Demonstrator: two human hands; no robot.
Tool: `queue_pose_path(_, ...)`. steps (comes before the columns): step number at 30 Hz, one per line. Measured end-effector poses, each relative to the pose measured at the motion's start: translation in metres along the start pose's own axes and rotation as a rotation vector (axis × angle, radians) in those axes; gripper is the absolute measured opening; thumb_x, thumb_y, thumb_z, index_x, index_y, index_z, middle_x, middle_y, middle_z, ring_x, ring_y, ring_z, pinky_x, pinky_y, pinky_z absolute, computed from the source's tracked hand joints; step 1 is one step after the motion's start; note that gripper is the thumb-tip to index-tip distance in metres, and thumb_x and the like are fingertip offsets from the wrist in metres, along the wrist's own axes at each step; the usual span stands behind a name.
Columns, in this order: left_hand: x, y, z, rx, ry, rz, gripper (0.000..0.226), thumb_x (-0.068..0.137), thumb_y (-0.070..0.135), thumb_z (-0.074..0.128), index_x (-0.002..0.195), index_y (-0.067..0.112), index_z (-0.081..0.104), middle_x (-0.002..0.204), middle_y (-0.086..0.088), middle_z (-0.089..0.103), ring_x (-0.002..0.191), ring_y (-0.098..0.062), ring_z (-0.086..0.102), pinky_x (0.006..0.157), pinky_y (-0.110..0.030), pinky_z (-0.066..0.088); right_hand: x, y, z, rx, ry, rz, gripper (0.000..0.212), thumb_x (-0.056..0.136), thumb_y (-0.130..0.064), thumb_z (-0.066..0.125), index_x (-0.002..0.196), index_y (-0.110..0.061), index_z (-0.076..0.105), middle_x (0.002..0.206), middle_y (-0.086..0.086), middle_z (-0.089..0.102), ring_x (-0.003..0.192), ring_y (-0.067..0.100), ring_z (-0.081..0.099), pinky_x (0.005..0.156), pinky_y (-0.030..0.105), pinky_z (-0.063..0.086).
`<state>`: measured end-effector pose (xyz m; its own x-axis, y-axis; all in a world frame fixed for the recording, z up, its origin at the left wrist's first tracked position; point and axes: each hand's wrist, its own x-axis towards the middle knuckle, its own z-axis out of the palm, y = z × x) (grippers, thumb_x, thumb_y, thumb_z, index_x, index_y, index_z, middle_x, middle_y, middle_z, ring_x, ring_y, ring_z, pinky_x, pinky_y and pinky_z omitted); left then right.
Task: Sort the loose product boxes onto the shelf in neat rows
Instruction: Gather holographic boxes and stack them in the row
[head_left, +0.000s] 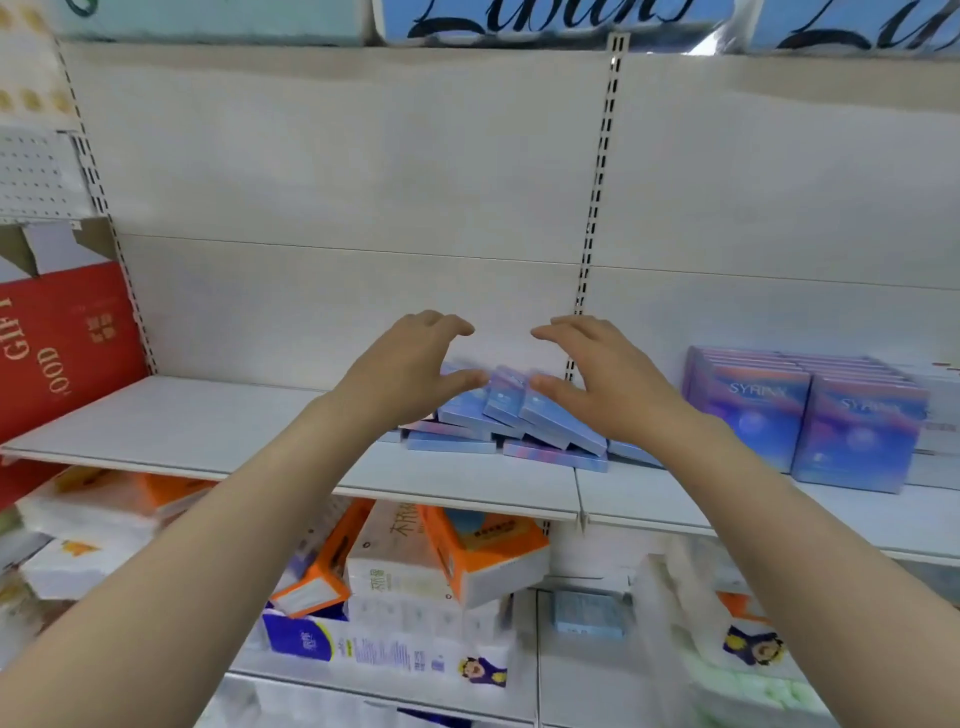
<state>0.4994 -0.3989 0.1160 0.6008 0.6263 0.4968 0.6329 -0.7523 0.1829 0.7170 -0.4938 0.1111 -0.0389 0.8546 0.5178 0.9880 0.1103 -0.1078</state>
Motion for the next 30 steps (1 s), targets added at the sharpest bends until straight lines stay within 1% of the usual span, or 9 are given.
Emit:
queue_pose_path(4,0.006,-0.018,0.013,-0.037,-0.005,-0.034,0.06,0.088,0.053,0.06,0.138,0.023,0.047,0.142,0.0,0.049,0.129,-0.019,0.044,0.104,-0.035,0.037,0.012,0.009,0.017,0.017,-0.044,0.042,0.056,0.095,-0.049,0.054,0.145,-0.028,0.043,0.152,-0.002,0.038,0.14,0.016,0.032,0.11,0.031,0.03)
queue_pose_path(8,0.023,-0.043,0.041,-0.069,-0.054,-0.065,0.059,0.088,0.052,0.061,0.138,0.023,0.048,0.141,0.0,0.05,0.128,-0.019,0.044,0.102,-0.032,0.036,0.029,0.039,0.048,0.058,-0.072,0.138,0.052,0.095,-0.048,0.054,0.142,-0.027,0.046,0.148,-0.002,0.042,0.137,0.016,0.037,0.108,0.031,0.033)
queue_pose_path(11,0.042,-0.06,0.071,-0.097,-0.107,-0.086,0.061,0.088,0.052,0.06,0.139,0.021,0.048,0.139,-0.001,0.051,0.126,-0.019,0.045,0.101,-0.03,0.036,0.042,0.069,0.082,0.088,-0.144,0.251,0.05,0.096,-0.046,0.055,0.141,-0.025,0.048,0.145,-0.001,0.045,0.133,0.019,0.042,0.106,0.033,0.036)
queue_pose_path(15,0.074,-0.073,0.119,-0.165,-0.185,-0.103,0.06,0.087,0.056,0.059,0.137,0.023,0.05,0.137,0.0,0.053,0.127,-0.019,0.044,0.102,-0.034,0.037,0.055,0.11,0.124,0.113,-0.268,0.451,0.053,0.096,-0.048,0.052,0.142,-0.021,0.048,0.147,0.004,0.045,0.133,0.024,0.044,0.106,0.036,0.036)
queue_pose_path(18,0.097,-0.073,0.155,-0.228,-0.255,-0.103,0.057,0.087,0.058,0.058,0.136,0.028,0.051,0.138,0.003,0.054,0.129,-0.018,0.044,0.105,-0.035,0.036,0.06,0.129,0.146,0.128,-0.312,0.587,0.063,0.094,-0.056,0.052,0.144,-0.018,0.045,0.15,0.006,0.043,0.134,0.025,0.043,0.104,0.037,0.037)
queue_pose_path(22,0.12,-0.069,0.19,-0.288,-0.317,-0.033,0.055,0.089,0.058,0.054,0.138,0.032,0.051,0.139,0.006,0.054,0.131,-0.016,0.043,0.106,-0.033,0.037,0.065,0.146,0.163,0.116,-0.371,0.763,0.099,0.077,-0.078,0.054,0.151,-0.016,0.032,0.152,0.006,0.041,0.138,0.028,0.04,0.103,0.041,0.04)
queue_pose_path(24,0.124,-0.068,0.201,-0.304,-0.335,-0.001,0.052,0.091,0.055,0.053,0.138,0.031,0.052,0.139,0.007,0.054,0.132,-0.016,0.042,0.107,-0.035,0.037,0.069,0.15,0.166,0.139,-0.393,0.813,0.112,0.071,-0.084,0.053,0.154,-0.014,0.024,0.156,0.005,0.037,0.142,0.03,0.035,0.107,0.043,0.038)
queue_pose_path(27,0.119,-0.066,0.212,-0.202,-0.346,0.024,0.051,0.093,0.056,0.049,0.138,0.032,0.053,0.145,0.007,0.048,0.143,-0.018,0.028,0.114,-0.037,0.026,0.074,0.15,0.167,0.136,-0.446,0.872,0.116,0.071,-0.086,0.051,0.156,-0.016,0.015,0.159,0.007,0.03,0.148,0.033,0.018,0.112,0.046,0.029)
queue_pose_path(30,0.106,-0.069,0.214,-0.129,-0.313,0.041,0.056,0.092,0.061,0.042,0.141,0.034,0.048,0.154,0.01,0.036,0.147,-0.014,0.017,0.119,-0.039,0.013,0.08,0.145,0.171,0.255,-0.416,0.838,0.107,0.071,-0.08,0.059,0.152,-0.017,0.027,0.152,0.006,0.04,0.143,0.029,0.029,0.11,0.042,0.036)
